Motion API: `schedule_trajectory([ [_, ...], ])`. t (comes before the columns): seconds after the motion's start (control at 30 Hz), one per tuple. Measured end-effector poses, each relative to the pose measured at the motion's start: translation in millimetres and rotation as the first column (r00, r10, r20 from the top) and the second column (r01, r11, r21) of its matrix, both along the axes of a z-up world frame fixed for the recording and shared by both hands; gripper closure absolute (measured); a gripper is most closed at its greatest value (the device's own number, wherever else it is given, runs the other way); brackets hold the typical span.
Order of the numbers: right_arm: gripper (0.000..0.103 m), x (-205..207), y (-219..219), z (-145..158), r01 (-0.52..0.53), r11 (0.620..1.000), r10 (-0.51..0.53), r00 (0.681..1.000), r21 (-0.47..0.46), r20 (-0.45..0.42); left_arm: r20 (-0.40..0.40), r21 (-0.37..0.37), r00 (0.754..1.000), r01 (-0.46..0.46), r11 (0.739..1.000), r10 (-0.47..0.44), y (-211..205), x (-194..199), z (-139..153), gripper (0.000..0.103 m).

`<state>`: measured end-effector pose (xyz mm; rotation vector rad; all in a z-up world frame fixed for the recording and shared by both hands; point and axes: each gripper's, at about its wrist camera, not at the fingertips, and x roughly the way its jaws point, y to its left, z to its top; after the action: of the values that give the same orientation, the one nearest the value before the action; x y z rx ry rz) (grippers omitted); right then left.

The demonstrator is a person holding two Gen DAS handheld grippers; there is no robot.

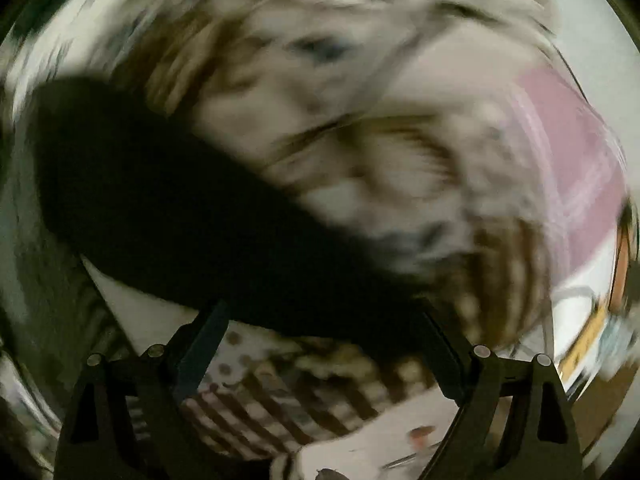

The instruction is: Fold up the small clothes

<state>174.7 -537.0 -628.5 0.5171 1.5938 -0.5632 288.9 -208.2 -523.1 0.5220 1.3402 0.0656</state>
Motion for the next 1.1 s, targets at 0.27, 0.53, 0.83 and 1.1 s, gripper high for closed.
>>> schedule_trajectory([
  [0.27,0.010,-22,-61,-25,0.145,0.956,-0.166,0.984,-0.254,-0.063,0.032,0.025,0.998,0.044,0.999,-0.045,-6,5,-14,0.000],
  [0.53,0.010,-101,-145,7,0.530,0.846,-0.526,0.847,-0.054,0.079,-0.010,0.025,1.000,0.012,1.000,-0.011,1,8,-28,0.000],
  [0.83,0.044,-114,-102,-58,0.521,0.828,-0.551,0.824,0.206,0.131,-0.021,0.059,1.000,-0.012,0.998,0.013,11,15,-32,0.000],
  [1.1,0.094,-46,-104,47,0.445,0.879,-0.477,0.815,0.172,0.329,0.010,0.030,1.000,-0.013,0.999,0.013,4,23,-15,0.000],
])
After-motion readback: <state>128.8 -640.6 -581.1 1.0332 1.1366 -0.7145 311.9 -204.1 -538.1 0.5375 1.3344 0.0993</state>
